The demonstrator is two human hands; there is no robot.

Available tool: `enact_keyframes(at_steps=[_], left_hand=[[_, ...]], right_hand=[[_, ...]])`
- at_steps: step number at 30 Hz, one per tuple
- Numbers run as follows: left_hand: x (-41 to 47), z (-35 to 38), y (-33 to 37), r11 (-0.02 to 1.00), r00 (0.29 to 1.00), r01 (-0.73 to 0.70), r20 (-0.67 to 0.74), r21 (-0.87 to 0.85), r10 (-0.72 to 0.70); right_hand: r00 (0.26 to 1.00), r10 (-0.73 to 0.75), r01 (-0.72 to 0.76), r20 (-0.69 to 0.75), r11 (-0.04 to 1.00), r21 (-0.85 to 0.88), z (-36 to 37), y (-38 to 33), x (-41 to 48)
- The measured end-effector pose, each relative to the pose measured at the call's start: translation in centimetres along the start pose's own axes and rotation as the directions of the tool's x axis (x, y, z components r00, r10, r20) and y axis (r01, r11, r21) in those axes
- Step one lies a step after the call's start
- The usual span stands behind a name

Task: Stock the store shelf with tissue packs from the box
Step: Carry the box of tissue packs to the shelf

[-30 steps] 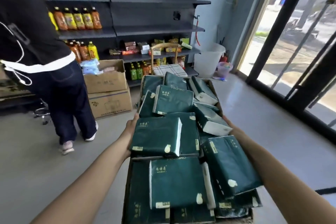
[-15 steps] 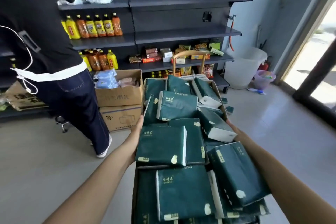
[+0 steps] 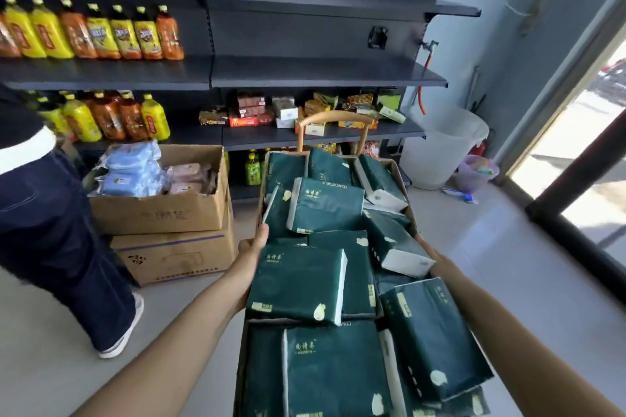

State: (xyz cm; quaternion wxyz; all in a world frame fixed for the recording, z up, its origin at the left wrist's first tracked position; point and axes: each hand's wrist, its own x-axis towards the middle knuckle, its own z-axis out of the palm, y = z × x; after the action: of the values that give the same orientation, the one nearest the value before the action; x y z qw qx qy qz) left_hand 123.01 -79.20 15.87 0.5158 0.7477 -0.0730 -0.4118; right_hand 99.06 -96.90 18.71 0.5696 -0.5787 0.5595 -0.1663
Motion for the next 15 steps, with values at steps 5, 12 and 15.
enact_keyframes(at_steps=[5, 12, 15], left_hand=[[8.6, 2.6, 4.6, 0.999, 0.998, 0.008, 0.063, 0.034, -0.01], [21.2, 7.4, 8.8, 0.996, 0.995, 0.054, 0.077, 0.073, -0.06], [24.4, 10.4, 12.4, 0.996, 0.998, 0.056, 0.033, 0.071, -0.058]], right_hand=[[0.999, 0.015, -0.015, -0.047, 1.0, -0.01, -0.8, -4.4, 6.8], [0.999, 0.03, -0.03, -0.034, 1.0, 0.009, -1.8, -8.1, 18.7], [0.999, 0.008, -0.007, 0.033, 0.999, -0.037, -2.5, -8.3, 25.6]])
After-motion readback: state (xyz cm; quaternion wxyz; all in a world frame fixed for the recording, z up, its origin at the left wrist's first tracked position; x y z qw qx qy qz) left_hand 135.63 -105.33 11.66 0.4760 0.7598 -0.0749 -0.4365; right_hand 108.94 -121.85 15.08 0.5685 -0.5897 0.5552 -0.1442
